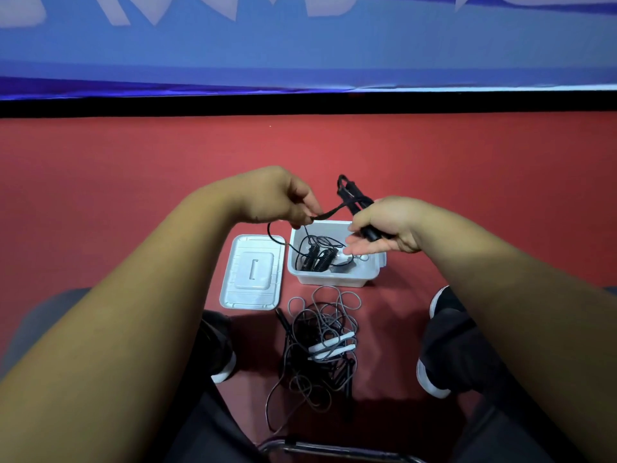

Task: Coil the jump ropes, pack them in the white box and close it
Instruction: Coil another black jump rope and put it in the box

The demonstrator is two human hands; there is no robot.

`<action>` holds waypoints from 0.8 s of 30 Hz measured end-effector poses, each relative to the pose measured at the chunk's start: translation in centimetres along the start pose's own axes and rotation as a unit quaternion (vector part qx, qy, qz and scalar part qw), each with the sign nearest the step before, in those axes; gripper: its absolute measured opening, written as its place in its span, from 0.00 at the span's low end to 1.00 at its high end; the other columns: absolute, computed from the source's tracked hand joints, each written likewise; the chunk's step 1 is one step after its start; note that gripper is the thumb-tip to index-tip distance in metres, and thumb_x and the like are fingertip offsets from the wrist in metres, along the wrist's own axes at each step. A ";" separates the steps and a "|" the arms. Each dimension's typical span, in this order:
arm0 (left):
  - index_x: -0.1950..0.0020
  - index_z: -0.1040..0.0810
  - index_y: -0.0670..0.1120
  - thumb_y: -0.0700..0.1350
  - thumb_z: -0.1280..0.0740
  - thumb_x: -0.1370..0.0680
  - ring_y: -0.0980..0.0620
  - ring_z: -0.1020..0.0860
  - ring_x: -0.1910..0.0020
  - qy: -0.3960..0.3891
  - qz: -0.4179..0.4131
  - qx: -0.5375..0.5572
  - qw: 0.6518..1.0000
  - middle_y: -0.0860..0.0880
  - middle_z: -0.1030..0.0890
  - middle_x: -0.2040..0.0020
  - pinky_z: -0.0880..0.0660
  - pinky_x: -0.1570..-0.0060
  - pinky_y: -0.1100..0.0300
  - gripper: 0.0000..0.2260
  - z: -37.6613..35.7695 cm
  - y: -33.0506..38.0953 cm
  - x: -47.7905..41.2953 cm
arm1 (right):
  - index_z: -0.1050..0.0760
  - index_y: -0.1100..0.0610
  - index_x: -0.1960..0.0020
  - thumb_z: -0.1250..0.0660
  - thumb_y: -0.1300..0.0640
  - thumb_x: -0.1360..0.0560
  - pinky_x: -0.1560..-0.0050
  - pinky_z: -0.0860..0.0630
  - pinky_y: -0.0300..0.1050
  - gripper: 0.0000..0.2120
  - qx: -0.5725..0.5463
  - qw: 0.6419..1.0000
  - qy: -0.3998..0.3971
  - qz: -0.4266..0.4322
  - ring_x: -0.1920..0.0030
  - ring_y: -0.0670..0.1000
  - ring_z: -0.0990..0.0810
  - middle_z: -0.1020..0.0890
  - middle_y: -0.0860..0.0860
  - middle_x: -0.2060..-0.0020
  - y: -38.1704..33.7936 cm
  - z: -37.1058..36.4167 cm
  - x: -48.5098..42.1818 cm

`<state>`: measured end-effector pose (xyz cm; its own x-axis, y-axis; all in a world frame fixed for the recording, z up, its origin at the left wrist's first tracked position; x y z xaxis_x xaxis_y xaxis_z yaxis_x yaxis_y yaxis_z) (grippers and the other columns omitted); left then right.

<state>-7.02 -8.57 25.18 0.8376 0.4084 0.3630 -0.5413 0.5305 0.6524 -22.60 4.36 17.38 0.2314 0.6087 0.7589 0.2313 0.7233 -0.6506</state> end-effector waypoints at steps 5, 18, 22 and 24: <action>0.42 0.17 0.45 0.38 0.28 0.20 0.53 0.15 0.65 0.025 0.091 -0.012 0.995 0.44 0.13 0.55 0.21 0.68 0.62 0.08 -1.3 -1.7 -0.9 | 0.27 0.62 0.41 0.30 0.69 0.21 0.58 0.13 0.54 0.11 -0.057 0.994 -0.011 0.087 0.51 0.67 0.12 0.16 0.64 0.52 -2.2 -0.5 0.9; 0.48 0.17 0.43 0.56 0.30 0.19 0.55 0.19 0.50 0.073 -0.022 0.225 0.971 0.50 0.14 0.51 0.26 0.38 0.55 0.15 0.4 -0.5 -0.9 | 0.28 0.58 0.38 0.32 0.68 0.19 0.60 0.13 0.53 0.12 -0.094 0.986 -0.019 0.138 0.53 0.64 0.11 0.19 0.59 0.57 -3.1 -0.5 1.4; 0.48 0.17 0.43 0.51 0.33 0.18 0.43 0.16 0.48 0.065 -0.083 0.326 0.940 0.45 0.17 0.59 0.21 0.37 0.51 0.12 0.6 1.2 -0.2 | 0.27 0.58 0.40 0.32 0.68 0.19 0.57 0.13 0.55 0.11 -0.090 0.985 -0.013 0.145 0.55 0.62 0.11 0.20 0.59 0.58 -3.2 -0.2 1.3; 0.49 0.15 0.44 0.50 0.29 0.21 0.45 0.18 0.55 0.072 -0.091 0.338 0.934 0.44 0.18 0.59 0.20 0.46 0.56 0.10 1.0 1.3 -0.1 | 0.27 0.59 0.40 0.32 0.68 0.20 0.56 0.13 0.55 0.11 -0.086 0.985 -0.009 0.149 0.55 0.62 0.11 0.20 0.59 0.58 -3.3 -0.1 1.3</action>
<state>-7.72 -8.60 26.68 0.8662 0.4790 0.1424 -0.1789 0.0312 0.9834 -22.98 2.78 20.49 0.2965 0.7923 0.5333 0.3124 0.4473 -0.8381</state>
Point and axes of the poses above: each hand's wrist, its own x-axis away from the middle knuckle, its own z-axis out of the back of the hand, y = z × x, the point moved 6 cm from there along -x, towards the middle knuckle
